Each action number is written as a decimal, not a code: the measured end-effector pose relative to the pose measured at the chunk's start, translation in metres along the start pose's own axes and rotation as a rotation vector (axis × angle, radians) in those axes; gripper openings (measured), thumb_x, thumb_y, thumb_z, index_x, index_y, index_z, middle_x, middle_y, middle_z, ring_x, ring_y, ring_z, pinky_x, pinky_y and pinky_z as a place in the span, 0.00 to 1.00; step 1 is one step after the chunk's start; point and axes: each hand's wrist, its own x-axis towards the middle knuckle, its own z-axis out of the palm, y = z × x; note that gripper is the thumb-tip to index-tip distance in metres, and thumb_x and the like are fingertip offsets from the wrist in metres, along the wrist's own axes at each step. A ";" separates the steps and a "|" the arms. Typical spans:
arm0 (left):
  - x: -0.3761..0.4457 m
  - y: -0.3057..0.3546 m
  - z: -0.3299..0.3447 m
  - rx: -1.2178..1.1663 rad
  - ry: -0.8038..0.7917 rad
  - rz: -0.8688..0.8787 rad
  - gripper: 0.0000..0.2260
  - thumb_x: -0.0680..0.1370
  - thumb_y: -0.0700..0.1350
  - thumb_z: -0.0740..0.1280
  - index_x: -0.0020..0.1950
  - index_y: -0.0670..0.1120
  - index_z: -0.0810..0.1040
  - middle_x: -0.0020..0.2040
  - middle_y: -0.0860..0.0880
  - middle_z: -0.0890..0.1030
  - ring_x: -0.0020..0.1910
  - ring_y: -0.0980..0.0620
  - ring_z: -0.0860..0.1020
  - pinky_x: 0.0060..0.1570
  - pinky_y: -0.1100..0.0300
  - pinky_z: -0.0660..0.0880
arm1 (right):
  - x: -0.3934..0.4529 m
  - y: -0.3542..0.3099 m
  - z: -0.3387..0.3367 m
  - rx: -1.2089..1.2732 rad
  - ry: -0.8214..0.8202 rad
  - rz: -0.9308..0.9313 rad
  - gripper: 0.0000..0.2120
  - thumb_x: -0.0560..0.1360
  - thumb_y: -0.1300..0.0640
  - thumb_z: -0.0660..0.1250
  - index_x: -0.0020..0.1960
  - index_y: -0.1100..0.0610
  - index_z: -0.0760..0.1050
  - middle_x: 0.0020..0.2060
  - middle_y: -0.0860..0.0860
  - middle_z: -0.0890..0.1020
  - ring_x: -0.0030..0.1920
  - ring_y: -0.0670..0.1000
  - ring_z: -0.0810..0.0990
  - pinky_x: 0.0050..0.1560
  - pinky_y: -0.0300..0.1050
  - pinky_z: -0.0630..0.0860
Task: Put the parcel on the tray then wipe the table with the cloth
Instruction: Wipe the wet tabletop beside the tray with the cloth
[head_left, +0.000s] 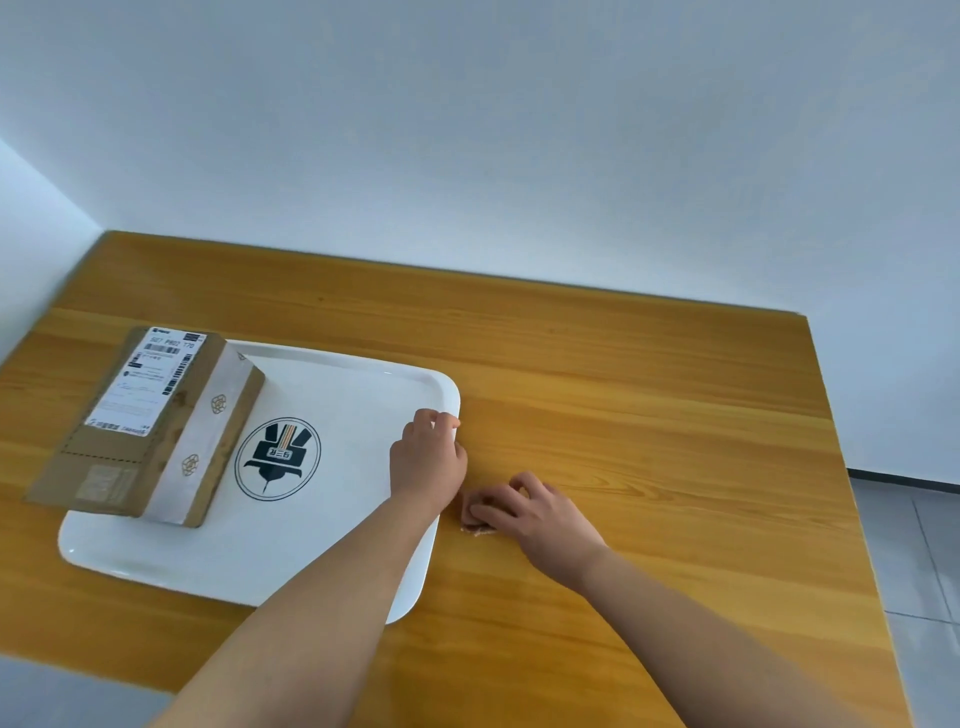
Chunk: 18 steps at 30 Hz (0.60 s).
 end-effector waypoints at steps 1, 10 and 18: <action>-0.001 0.001 0.001 0.010 -0.002 0.009 0.15 0.80 0.44 0.60 0.67 0.48 0.71 0.65 0.46 0.72 0.60 0.49 0.75 0.51 0.57 0.76 | -0.007 0.000 0.002 -0.014 -0.011 -0.018 0.31 0.63 0.60 0.75 0.63 0.46 0.70 0.59 0.46 0.76 0.48 0.54 0.76 0.39 0.44 0.79; -0.009 0.010 0.006 0.036 -0.055 0.086 0.17 0.80 0.44 0.59 0.70 0.48 0.69 0.69 0.49 0.69 0.65 0.49 0.72 0.58 0.57 0.74 | -0.020 0.046 -0.021 -0.071 0.034 0.270 0.36 0.56 0.64 0.79 0.60 0.48 0.71 0.52 0.53 0.79 0.44 0.57 0.78 0.26 0.45 0.78; -0.019 0.009 0.010 0.088 -0.098 0.174 0.21 0.81 0.43 0.57 0.74 0.48 0.64 0.76 0.49 0.63 0.75 0.49 0.61 0.67 0.54 0.67 | -0.006 -0.002 -0.002 0.091 0.135 0.409 0.32 0.57 0.66 0.78 0.58 0.49 0.74 0.48 0.51 0.78 0.41 0.55 0.76 0.21 0.43 0.75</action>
